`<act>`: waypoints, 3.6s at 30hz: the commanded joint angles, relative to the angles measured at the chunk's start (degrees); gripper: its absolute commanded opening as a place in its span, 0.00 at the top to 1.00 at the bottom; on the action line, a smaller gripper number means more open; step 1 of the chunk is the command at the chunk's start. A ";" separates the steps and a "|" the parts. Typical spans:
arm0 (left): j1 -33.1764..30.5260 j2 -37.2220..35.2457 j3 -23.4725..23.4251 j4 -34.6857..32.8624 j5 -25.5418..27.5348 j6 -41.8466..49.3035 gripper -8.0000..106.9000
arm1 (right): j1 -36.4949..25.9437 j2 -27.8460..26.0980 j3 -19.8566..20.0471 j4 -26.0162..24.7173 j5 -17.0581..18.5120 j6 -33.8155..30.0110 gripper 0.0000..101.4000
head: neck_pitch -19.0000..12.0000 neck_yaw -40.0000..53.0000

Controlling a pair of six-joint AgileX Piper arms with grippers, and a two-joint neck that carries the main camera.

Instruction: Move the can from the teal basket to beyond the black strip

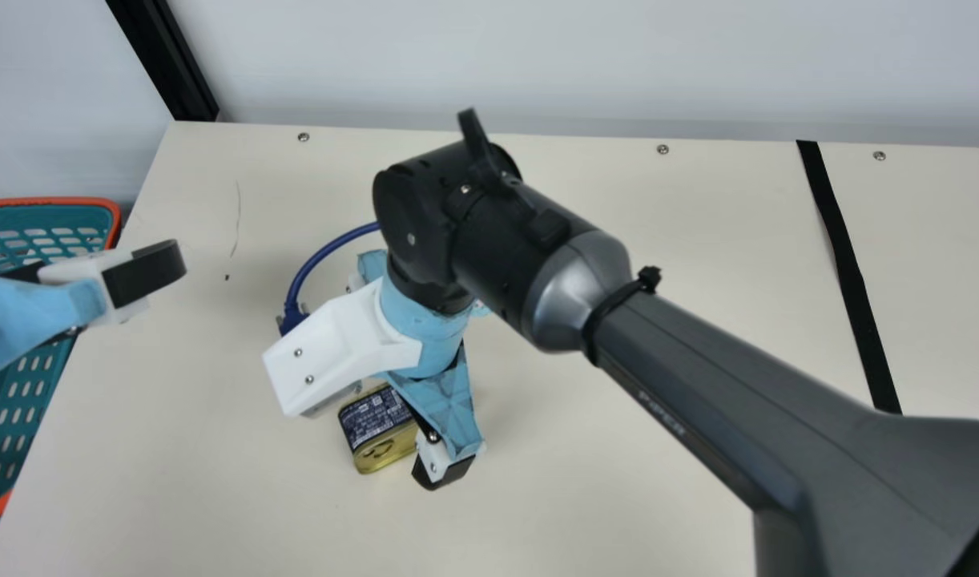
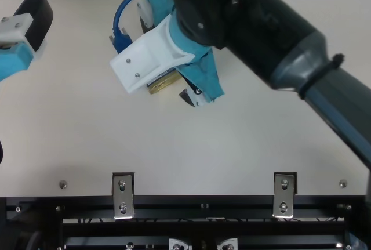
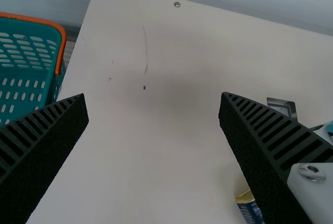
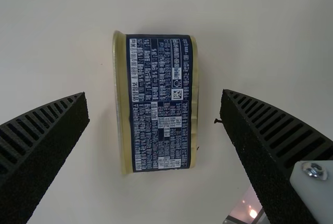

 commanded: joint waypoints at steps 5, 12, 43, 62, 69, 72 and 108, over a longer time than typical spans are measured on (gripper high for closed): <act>0.00 0.00 0.00 0.00 0.00 0.00 0.15 | 0.25 1.74 -0.84 -3.34 0.04 0.16 0.00 | -0.17 -0.10; 0.00 0.00 0.00 0.00 0.00 0.00 0.15 | 0.41 3.00 -1.44 -2.73 0.04 0.32 0.00 | -0.17 -0.10; 0.00 0.00 0.00 0.00 0.00 0.00 0.15 | -8.36 0.24 -14.66 12.31 0.04 7.79 1.00 | -0.17 -0.10; 0.00 0.00 0.00 0.00 0.00 0.00 0.15 | -26.18 -8.94 4.11 45.45 -15.47 -8.86 1.00 | -0.17 -0.10; 0.00 0.00 0.00 0.00 0.00 0.00 0.15 | -31.67 -9.51 13.22 61.10 -14.70 -21.84 1.00 | -0.17 -0.10; 0.00 0.00 0.00 0.00 0.00 0.00 0.15 | -33.44 -9.07 16.28 66.55 -13.43 -26.47 1.00 | -0.17 -0.10; 0.00 0.00 0.00 0.00 0.00 0.00 0.15 | -34.30 0.70 21.30 82.25 -12.56 -39.24 1.00 | -0.17 -0.10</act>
